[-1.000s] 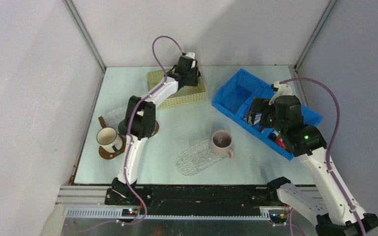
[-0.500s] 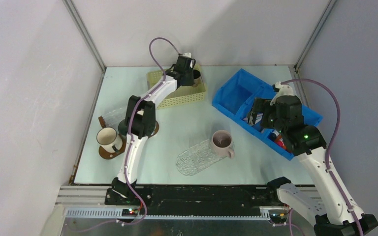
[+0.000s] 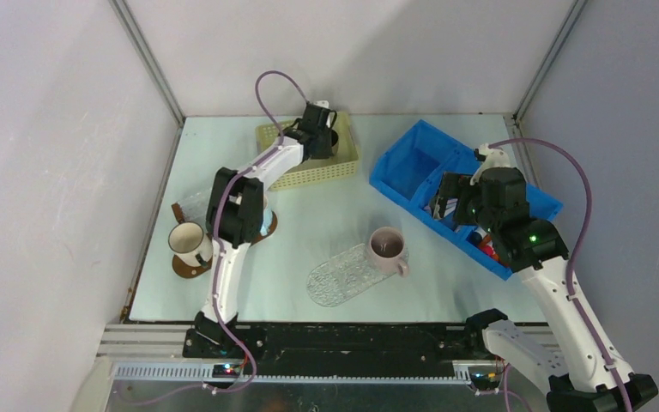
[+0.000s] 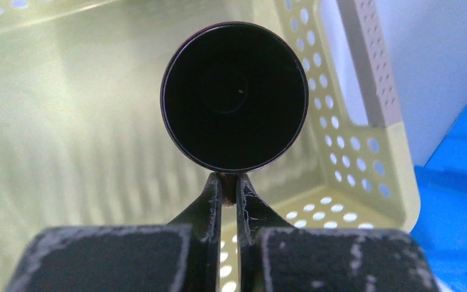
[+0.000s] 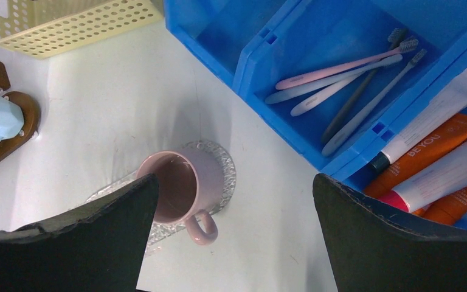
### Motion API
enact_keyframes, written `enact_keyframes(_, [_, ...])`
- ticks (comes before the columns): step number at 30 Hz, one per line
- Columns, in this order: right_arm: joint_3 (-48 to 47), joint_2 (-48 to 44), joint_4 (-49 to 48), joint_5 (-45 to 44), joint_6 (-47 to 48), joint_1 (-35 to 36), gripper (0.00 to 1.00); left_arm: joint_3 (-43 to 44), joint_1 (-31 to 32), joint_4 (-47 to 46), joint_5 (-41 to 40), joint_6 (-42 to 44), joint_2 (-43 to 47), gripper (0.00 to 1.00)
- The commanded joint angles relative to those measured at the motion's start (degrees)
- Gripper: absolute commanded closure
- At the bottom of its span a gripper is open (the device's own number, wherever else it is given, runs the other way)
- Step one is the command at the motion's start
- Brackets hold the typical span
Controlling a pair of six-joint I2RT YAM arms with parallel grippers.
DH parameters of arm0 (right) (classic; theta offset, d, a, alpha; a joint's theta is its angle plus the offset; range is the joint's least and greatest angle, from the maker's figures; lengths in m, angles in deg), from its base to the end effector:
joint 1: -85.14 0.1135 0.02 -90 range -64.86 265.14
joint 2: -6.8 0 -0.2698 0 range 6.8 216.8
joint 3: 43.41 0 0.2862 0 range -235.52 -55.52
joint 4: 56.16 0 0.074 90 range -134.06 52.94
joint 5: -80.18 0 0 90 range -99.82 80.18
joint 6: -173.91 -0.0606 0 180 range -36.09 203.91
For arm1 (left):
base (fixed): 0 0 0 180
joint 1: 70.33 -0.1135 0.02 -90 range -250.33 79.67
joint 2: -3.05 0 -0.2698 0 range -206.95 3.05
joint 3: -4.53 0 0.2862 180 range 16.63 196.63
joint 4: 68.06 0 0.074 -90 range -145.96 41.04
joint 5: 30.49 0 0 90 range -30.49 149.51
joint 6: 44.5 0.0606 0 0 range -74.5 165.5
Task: Prepare toiletry sets of a toothbrush and toothpaste on the tray
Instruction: Pick up the cup from the storage box.
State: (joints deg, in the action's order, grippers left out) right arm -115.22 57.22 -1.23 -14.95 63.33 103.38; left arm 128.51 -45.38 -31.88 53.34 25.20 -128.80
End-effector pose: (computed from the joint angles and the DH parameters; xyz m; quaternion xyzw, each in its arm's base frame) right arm 0.2169 0.0658 0.3516 0.0391 0.8796 0.1198 0.4588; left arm 0.5286 -0.2388 0.1819 0.0163 0.9194 -0.1042 0.3788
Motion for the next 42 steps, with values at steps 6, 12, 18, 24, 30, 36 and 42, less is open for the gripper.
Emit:
enact_keyframes(6, [1.08, -1.53, -0.91, 1.61, -0.82, -0.23, 0.01, -6.89, -0.33, 2.41, -3.15, 2.88, 11.14, 1.0])
enact_keyframes(12, [1.53, -1.55, -1.23, 2.39, -1.07, -0.25, 0.01, -6.67, -0.38, 3.48, -4.92, 2.69, 10.73, 0.77])
enact_keyframes(18, [1.56, -1.79, -1.16, 2.66, -1.04, -0.23, 0.01, -6.35, -0.38, 2.53, -5.02, 2.45, 11.78, 0.56])
enact_keyframes(24, [1.54, -2.07, -0.99, 2.39, -0.92, -0.32, 0.01, -5.41, -0.76, 1.27, -5.03, 2.01, 13.44, 0.41])
enact_keyframes(30, [1.58, -2.0, -1.16, 2.54, -0.98, -0.36, 0.01, -4.31, -2.45, -1.12, -5.25, 0.45, 13.59, 0.34])
enact_keyframes(36, [1.6, -1.52, -1.27, 2.59, -1.03, -0.41, 0.0, 0.12, -4.29, -0.83, -4.75, -1.32, 9.63, 0.42])
enact_keyframes(42, [1.55, -1.01, -1.67, 2.39, -1.04, -0.53, 0.01, 2.91, -5.27, -0.36, -2.63, -2.89, 5.41, 0.48])
